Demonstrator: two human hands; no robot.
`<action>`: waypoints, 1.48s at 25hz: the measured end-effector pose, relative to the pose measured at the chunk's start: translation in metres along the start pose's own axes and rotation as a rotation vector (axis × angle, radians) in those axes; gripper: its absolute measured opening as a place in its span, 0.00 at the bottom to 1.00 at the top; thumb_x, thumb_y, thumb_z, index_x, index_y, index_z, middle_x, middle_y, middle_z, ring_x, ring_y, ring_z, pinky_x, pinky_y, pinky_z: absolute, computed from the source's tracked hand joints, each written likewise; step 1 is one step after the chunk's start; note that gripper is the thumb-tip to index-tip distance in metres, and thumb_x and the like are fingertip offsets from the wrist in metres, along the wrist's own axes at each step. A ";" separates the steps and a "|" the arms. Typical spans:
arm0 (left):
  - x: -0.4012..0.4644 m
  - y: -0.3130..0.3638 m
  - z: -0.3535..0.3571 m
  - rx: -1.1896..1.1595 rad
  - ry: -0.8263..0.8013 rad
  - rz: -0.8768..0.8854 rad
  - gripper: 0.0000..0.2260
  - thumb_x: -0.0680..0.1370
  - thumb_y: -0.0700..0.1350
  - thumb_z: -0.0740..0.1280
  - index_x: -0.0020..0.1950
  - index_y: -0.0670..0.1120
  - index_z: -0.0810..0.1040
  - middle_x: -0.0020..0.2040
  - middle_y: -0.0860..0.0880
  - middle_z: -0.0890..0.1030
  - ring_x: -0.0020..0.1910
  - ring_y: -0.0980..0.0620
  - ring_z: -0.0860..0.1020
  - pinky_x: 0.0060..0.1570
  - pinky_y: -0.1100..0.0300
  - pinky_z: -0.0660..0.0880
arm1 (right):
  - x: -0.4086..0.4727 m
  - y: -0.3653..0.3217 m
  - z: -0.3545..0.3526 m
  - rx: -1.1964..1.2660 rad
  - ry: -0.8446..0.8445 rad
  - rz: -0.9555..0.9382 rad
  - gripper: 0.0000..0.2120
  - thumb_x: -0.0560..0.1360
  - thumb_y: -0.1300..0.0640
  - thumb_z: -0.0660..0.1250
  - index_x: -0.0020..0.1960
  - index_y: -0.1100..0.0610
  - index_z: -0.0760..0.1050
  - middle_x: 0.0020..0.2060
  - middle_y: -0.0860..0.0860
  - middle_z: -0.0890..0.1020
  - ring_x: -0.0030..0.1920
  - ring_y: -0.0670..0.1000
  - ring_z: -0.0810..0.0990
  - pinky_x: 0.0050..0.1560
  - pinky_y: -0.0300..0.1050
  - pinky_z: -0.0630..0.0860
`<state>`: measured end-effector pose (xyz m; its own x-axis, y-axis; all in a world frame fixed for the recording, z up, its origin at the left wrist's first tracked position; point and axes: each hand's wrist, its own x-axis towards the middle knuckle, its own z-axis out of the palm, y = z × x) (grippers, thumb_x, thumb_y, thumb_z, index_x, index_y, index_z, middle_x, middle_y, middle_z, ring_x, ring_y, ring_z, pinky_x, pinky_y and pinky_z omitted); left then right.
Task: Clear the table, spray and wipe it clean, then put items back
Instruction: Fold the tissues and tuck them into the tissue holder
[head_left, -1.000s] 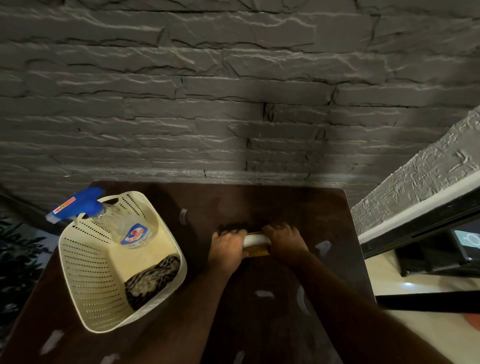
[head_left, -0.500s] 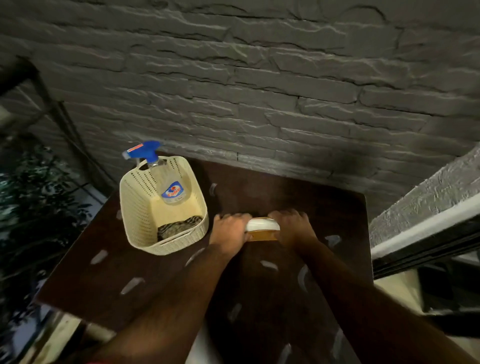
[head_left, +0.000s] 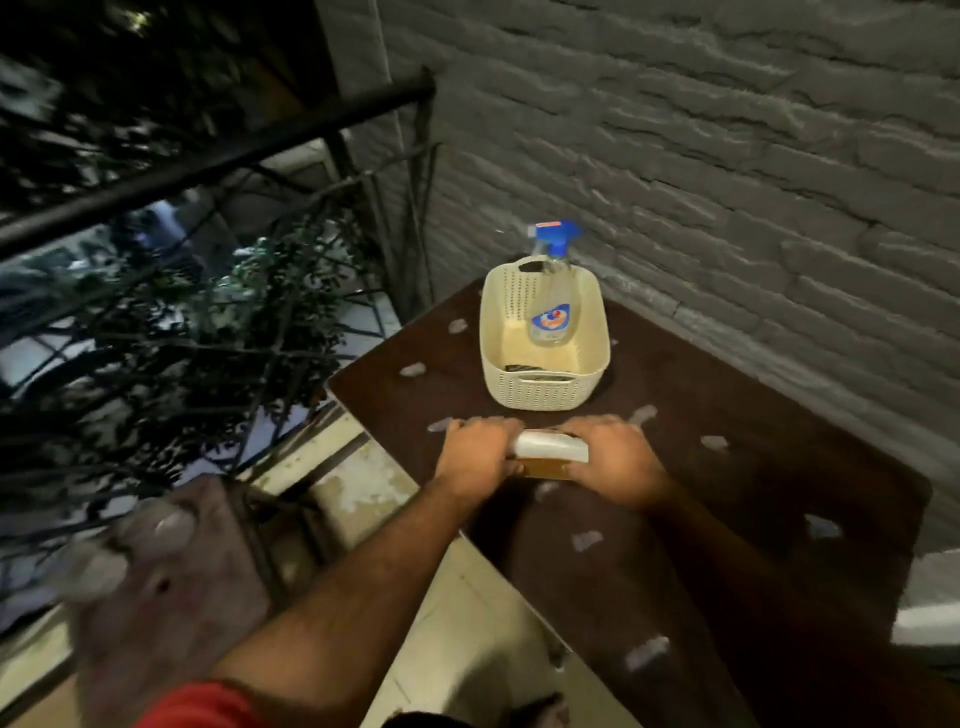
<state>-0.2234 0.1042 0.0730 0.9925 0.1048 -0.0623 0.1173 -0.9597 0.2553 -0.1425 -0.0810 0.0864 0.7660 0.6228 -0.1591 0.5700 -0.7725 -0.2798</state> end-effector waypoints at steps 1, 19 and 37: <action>-0.017 -0.019 -0.003 0.009 0.006 -0.037 0.19 0.69 0.54 0.72 0.58 0.56 0.74 0.55 0.53 0.80 0.56 0.49 0.77 0.53 0.52 0.67 | 0.004 -0.023 0.005 -0.024 -0.021 -0.039 0.25 0.64 0.45 0.69 0.61 0.44 0.75 0.55 0.46 0.82 0.57 0.53 0.78 0.59 0.50 0.72; -0.353 -0.331 -0.057 -0.018 0.126 -0.643 0.17 0.71 0.54 0.70 0.59 0.55 0.73 0.55 0.51 0.80 0.55 0.48 0.77 0.53 0.52 0.68 | 0.018 -0.459 0.153 -0.091 -0.215 -0.571 0.25 0.68 0.46 0.70 0.64 0.43 0.73 0.58 0.46 0.80 0.59 0.52 0.75 0.60 0.50 0.70; -0.370 -0.438 0.010 -0.132 -0.037 -0.928 0.20 0.74 0.52 0.68 0.65 0.57 0.72 0.59 0.51 0.77 0.53 0.48 0.78 0.52 0.55 0.73 | 0.089 -0.537 0.265 -0.124 -0.421 -0.715 0.17 0.68 0.52 0.70 0.55 0.55 0.79 0.48 0.55 0.83 0.50 0.60 0.81 0.47 0.49 0.74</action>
<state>-0.6425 0.4830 -0.0252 0.4984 0.8031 -0.3264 0.8669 -0.4587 0.1950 -0.4588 0.4224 -0.0282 0.0465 0.9428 -0.3300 0.9235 -0.1665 -0.3456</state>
